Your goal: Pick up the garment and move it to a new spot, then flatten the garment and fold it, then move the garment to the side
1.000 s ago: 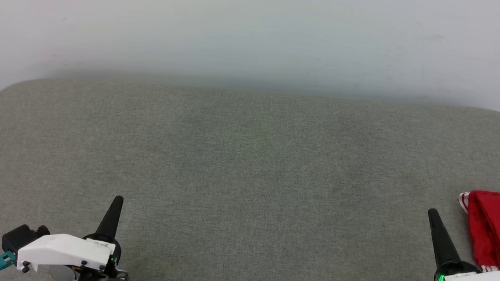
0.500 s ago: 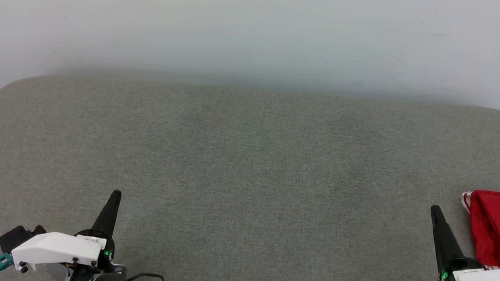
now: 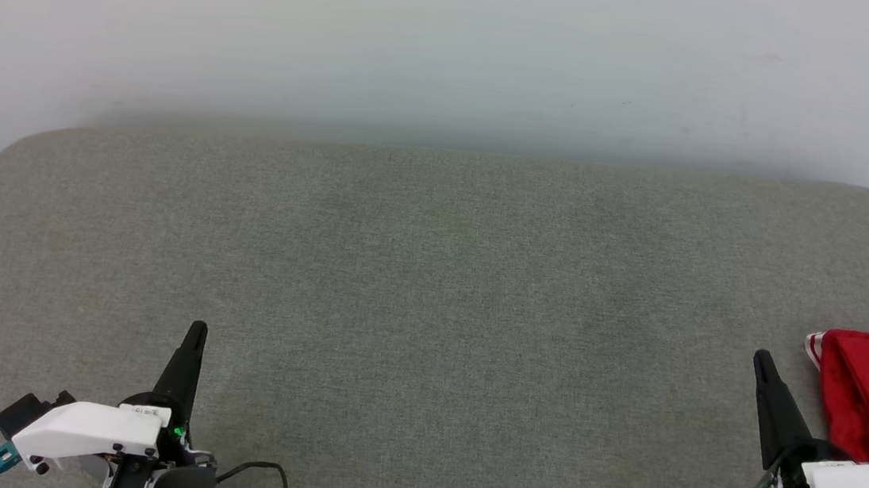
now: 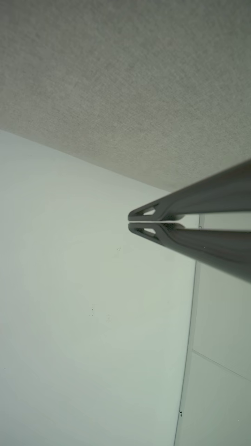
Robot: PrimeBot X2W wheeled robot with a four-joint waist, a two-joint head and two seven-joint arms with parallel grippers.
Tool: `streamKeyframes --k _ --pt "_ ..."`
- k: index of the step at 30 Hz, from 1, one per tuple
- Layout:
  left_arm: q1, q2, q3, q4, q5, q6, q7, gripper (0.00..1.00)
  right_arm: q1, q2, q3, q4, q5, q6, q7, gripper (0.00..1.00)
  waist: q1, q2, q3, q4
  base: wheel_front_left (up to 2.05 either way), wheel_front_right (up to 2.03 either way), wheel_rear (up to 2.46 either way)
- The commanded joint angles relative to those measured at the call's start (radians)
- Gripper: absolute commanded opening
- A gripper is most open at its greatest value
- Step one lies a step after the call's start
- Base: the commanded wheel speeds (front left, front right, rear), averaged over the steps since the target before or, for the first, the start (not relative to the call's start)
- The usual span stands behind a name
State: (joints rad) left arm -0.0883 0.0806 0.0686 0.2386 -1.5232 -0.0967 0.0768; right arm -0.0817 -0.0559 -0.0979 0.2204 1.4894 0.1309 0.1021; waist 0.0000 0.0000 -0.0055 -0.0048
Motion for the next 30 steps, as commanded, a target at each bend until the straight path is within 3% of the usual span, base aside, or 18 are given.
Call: streamKeyframes --k 1,17,30 --pt "-0.018 -0.007 0.008 0.001 -0.016 -0.009 0.008 0.0 -0.017 -0.001 -0.003 0.003 0.022 0.0 0.001 0.0 0.0 0.0 0.001 0.0 0.0 0.0 0.0" --pt "-0.025 -0.03 0.047 0.008 -0.096 -0.039 0.038 0.0 -0.034 0.0 -0.011 0.027 0.134 0.0 0.007 0.0 0.0 0.0 0.008 0.005 0.0 0.0 0.0" --pt "-0.024 -0.03 0.047 0.008 -0.093 -0.038 0.037 0.0 -0.032 0.002 -0.012 0.027 0.128 0.0 0.009 0.0 0.0 0.0 0.009 0.005 0.0 0.0 0.0"
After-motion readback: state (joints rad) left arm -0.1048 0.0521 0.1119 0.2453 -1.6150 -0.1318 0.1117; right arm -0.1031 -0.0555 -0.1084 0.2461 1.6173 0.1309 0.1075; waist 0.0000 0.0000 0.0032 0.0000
